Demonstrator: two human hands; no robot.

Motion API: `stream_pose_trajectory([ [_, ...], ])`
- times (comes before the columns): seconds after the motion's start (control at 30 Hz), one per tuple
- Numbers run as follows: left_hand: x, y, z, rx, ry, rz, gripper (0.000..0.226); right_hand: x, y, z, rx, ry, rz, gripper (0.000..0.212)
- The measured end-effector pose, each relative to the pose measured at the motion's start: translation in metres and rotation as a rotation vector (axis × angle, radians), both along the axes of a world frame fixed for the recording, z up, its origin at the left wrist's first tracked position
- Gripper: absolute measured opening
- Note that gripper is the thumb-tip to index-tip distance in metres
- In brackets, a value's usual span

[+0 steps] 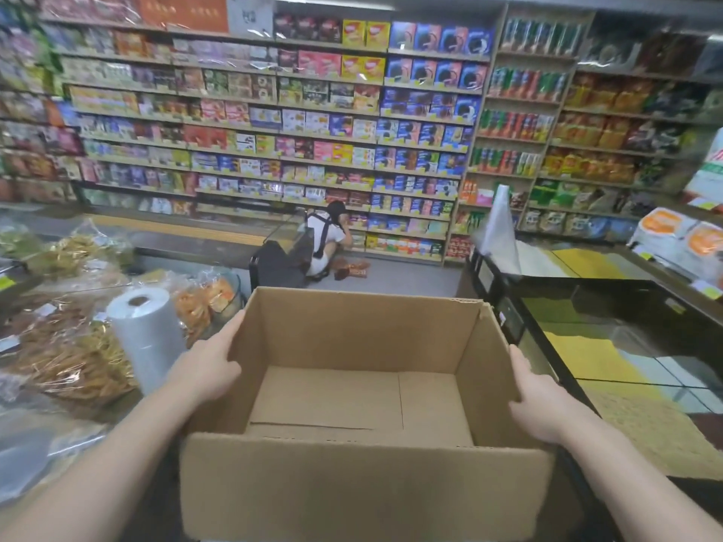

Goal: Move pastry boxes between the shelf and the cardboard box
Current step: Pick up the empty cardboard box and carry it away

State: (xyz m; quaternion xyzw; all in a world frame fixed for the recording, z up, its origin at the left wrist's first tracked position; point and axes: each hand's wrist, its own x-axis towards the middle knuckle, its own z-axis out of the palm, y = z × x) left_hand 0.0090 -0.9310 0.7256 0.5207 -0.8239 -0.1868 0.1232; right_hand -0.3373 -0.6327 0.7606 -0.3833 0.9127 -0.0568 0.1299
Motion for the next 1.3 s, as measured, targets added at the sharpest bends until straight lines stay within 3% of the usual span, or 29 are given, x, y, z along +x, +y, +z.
stream_pose_trajectory([
  [0.57,-0.221,-0.382,-0.001,-0.029,0.061,-0.035,0.081,-0.203,-0.364,-0.018,-0.050,-0.051,-0.070,0.092],
  [0.9,-0.400,-0.609,-0.054,-0.039,0.091,-0.002,0.090,-0.406,-0.603,-0.060,-0.058,-0.116,-0.005,0.092],
  [1.3,-0.613,-0.853,-0.088,0.013,0.071,0.049,0.083,-0.622,-0.876,-0.101,-0.031,-0.100,-0.031,0.100],
])
